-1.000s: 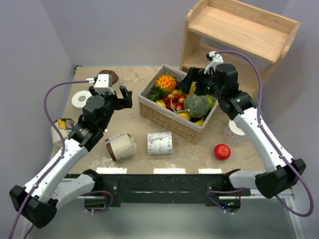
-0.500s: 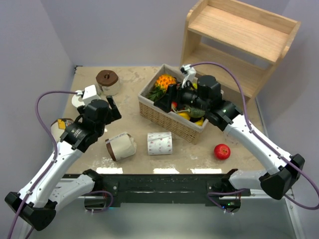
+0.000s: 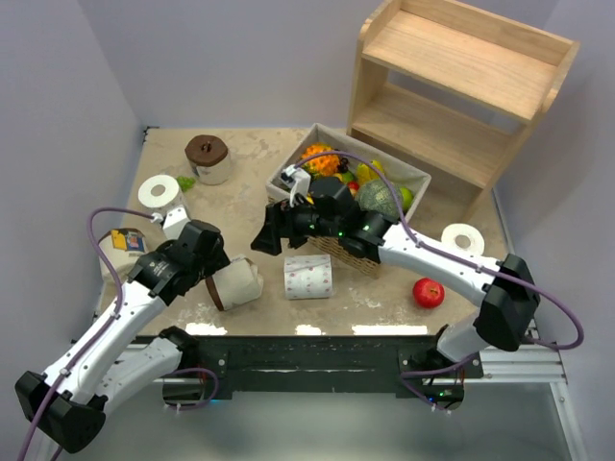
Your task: Place and organize the paper towels onto the shelf
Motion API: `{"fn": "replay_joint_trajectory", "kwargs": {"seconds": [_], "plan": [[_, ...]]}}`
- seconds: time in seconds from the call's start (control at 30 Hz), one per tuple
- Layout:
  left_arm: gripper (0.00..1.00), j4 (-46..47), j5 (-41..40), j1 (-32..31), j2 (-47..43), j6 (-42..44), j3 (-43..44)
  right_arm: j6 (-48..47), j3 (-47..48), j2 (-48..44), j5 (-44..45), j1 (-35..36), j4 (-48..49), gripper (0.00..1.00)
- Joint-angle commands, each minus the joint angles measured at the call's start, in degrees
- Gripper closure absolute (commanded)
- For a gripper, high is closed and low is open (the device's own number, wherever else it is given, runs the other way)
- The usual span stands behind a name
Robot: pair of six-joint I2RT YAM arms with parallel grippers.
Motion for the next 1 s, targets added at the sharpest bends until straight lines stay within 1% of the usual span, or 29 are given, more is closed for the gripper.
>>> {"fn": "replay_joint_trajectory", "kwargs": {"seconds": [0.0,0.13,0.2,0.43,0.53,0.67,0.87,0.97], "plan": [[0.25,2.31,2.0,-0.21,0.04,-3.44,-1.91,0.29,1.35,1.91,0.82,1.89,3.47,0.13],[0.25,2.32,3.15,-0.12,0.75,-4.49,-2.88,-0.67,1.09,1.13,2.13,1.98,3.3,0.14],[0.24,1.79,3.24,-0.12,1.1,-5.02,-3.41,-1.2,0.83,0.86,2.84,1.98,3.29,0.14],[0.24,2.84,4.12,-0.21,1.01,-8.27,-6.92,-0.5,-3.13,3.14,-0.32,2.07,9.87,0.14],[0.26,2.32,1.93,-0.21,0.93,-9.67,-7.1,-1.37,-2.87,5.69,-1.64,2.07,10.5,0.15],[0.32,1.17,-3.6,-0.21,0.75,-11.35,-6.49,-2.61,-1.55,9.46,-3.83,2.07,10.5,0.16],[0.34,-0.76,-6.33,-0.21,0.4,-13.81,-6.31,-2.96,-1.9,12.63,-6.12,2.5,11.82,0.19],[0.34,-0.67,-6.34,-0.21,0.22,-14.16,-6.57,-3.23,-1.98,14.57,-7.44,2.86,12.34,0.2]]}}
